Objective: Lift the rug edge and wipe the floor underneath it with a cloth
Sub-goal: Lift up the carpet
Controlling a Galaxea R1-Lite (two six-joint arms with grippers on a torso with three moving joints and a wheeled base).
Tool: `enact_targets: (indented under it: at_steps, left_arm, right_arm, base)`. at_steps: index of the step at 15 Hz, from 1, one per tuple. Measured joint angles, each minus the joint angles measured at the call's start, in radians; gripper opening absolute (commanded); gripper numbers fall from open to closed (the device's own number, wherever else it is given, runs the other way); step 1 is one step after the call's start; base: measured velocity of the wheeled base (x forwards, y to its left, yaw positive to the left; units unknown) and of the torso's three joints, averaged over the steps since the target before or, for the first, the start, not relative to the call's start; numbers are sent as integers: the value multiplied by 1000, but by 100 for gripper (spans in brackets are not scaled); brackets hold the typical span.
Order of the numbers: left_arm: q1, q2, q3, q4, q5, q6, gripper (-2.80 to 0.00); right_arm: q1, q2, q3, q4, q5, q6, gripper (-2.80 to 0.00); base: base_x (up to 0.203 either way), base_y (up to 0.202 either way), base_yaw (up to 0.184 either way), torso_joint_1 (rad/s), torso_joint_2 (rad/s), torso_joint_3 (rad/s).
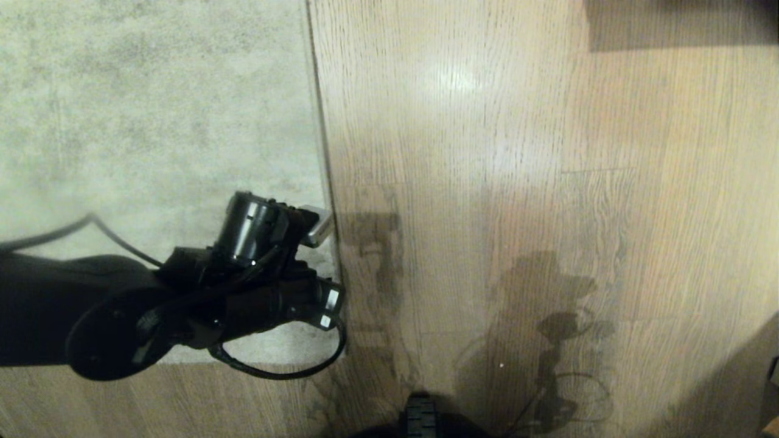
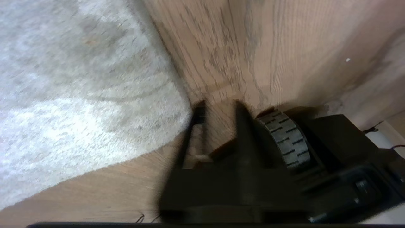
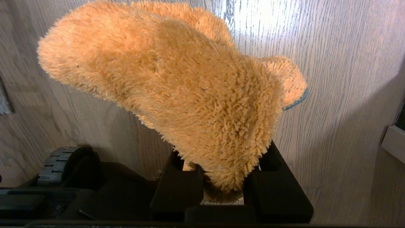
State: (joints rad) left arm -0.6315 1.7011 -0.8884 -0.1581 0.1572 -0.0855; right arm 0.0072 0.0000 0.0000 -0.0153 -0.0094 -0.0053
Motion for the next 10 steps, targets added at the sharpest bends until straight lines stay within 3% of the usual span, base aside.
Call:
enact_targets:
  at_steps: [3, 10]
  left_arm:
    - [-1, 68, -62, 0, 61, 4, 0]
    - [-2, 203, -188, -1, 306, 78, 0]
  right_arm:
    - [0, 0, 0, 0, 0, 0, -280]
    - [0, 0, 0, 0, 0, 0, -280]
  base:
    - [0, 0, 0, 0, 0, 0]
    - [0, 0, 0, 0, 0, 0]
